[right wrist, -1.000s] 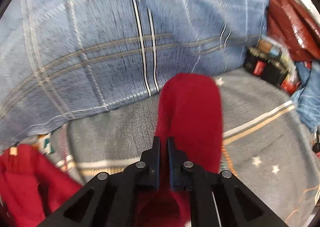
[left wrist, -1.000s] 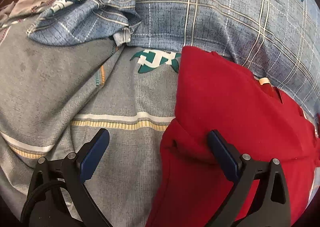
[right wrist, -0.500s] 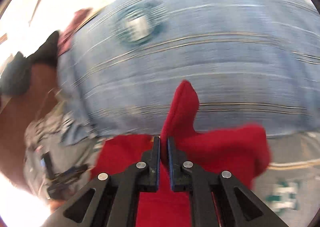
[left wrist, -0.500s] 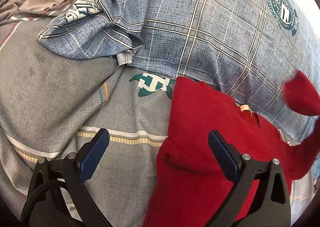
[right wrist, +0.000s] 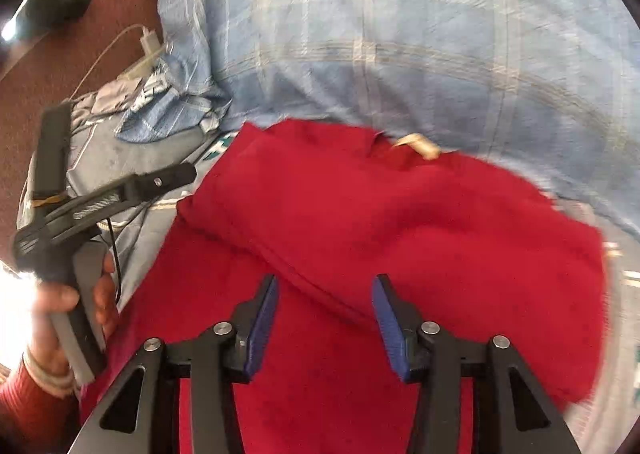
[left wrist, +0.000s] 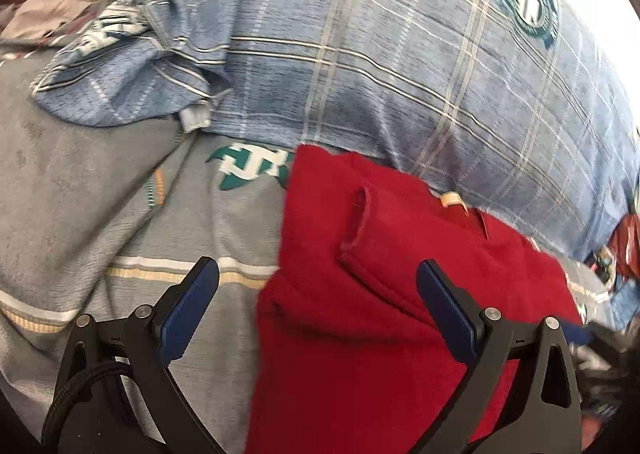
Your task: Fold small clothes
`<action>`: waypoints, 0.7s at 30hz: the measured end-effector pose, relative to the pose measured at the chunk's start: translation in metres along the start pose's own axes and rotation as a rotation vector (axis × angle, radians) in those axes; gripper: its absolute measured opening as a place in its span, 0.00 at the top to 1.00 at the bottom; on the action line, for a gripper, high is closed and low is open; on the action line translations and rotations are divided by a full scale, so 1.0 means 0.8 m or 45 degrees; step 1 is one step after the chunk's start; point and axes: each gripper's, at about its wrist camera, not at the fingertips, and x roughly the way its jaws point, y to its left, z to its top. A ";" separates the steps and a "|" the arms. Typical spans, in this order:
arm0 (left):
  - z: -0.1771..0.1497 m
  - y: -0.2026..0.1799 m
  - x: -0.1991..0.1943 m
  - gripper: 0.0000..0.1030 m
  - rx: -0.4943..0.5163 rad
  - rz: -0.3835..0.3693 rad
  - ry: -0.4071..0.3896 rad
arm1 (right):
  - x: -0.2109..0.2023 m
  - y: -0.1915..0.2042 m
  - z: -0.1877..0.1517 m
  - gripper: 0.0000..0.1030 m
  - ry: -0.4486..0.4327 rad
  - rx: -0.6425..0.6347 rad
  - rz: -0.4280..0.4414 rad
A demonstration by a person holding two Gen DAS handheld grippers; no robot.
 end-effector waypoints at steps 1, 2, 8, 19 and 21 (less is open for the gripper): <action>-0.001 -0.006 0.002 0.03 0.031 0.004 0.002 | -0.011 -0.008 -0.003 0.48 -0.014 0.008 -0.019; -0.001 -0.011 0.005 0.03 0.064 0.019 0.005 | -0.029 -0.019 -0.009 0.47 -0.041 0.026 -0.048; 0.012 -0.033 0.029 0.06 0.139 0.019 0.040 | -0.087 -0.088 -0.031 0.43 -0.141 0.135 -0.285; 0.040 -0.070 0.070 0.85 0.243 -0.014 0.194 | -0.107 -0.184 -0.055 0.39 -0.127 0.415 -0.351; 0.055 -0.063 0.054 0.87 0.229 -0.018 0.146 | -0.104 -0.187 -0.051 0.39 -0.136 0.419 -0.353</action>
